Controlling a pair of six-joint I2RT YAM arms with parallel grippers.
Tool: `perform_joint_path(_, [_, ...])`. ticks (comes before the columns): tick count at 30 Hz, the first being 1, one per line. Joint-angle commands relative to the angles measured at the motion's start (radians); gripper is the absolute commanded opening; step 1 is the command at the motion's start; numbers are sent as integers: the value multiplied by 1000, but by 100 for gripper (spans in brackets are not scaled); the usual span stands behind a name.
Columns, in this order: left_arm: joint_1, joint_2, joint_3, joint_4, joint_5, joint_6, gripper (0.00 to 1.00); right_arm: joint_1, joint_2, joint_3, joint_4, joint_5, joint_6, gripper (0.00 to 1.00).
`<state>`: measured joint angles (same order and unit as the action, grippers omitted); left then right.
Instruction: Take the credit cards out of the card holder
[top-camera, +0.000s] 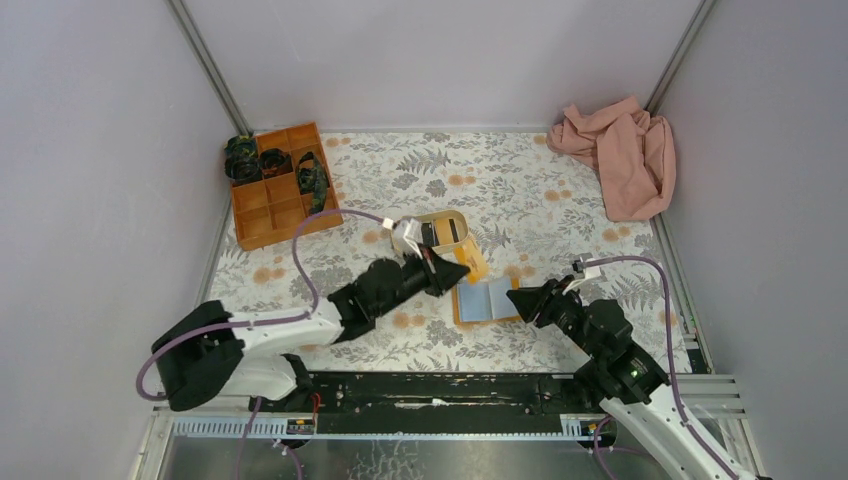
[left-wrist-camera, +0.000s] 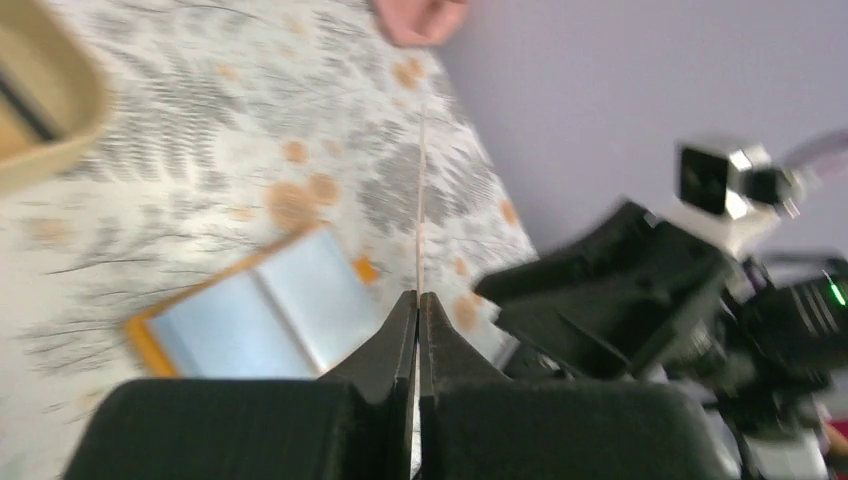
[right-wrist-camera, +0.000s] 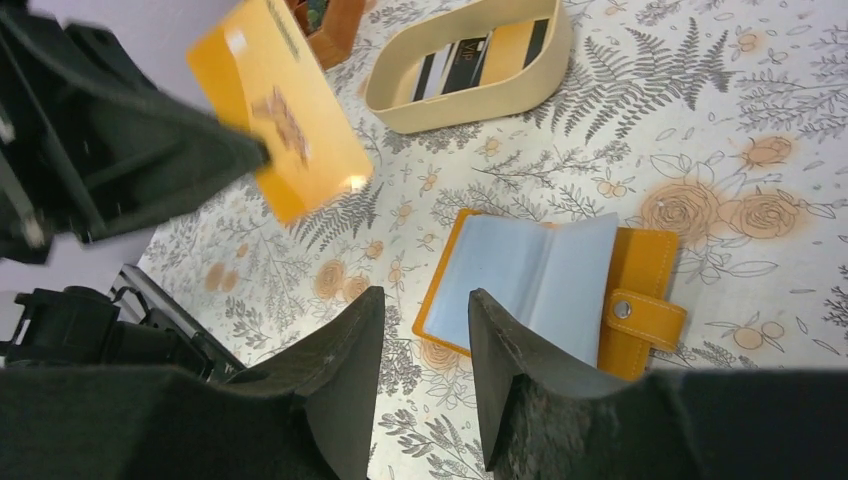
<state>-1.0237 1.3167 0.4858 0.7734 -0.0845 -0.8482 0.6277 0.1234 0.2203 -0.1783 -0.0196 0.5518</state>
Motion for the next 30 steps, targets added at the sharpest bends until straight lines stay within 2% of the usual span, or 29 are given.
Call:
perform_joint_path(1, [141,-72,151,-589,-62,11,0,4,30,1,16,37,7,44])
perform_joint_path(5, [259,-62,261,-828,-56,67,0,4,68,-26,53,23,10,44])
perform_joint_path(9, [379,-9,338,-932,12,95,0,4,91,-38,65,15,8,43])
perform_joint_path(13, [472,59,390,-962,93,125,0,4,78,-48,49,10,5,43])
perform_joint_path(18, [542,137,461,-1007,108,161,0,5,43,-65,34,10,5,43])
perform_joint_path(22, [579,199,508,-995,223,196,0,4,44,-69,40,8,0,44])
perform_joint_path(30, [601,301,559,-1019,287,216,0,4,51,-71,45,1,0,43])
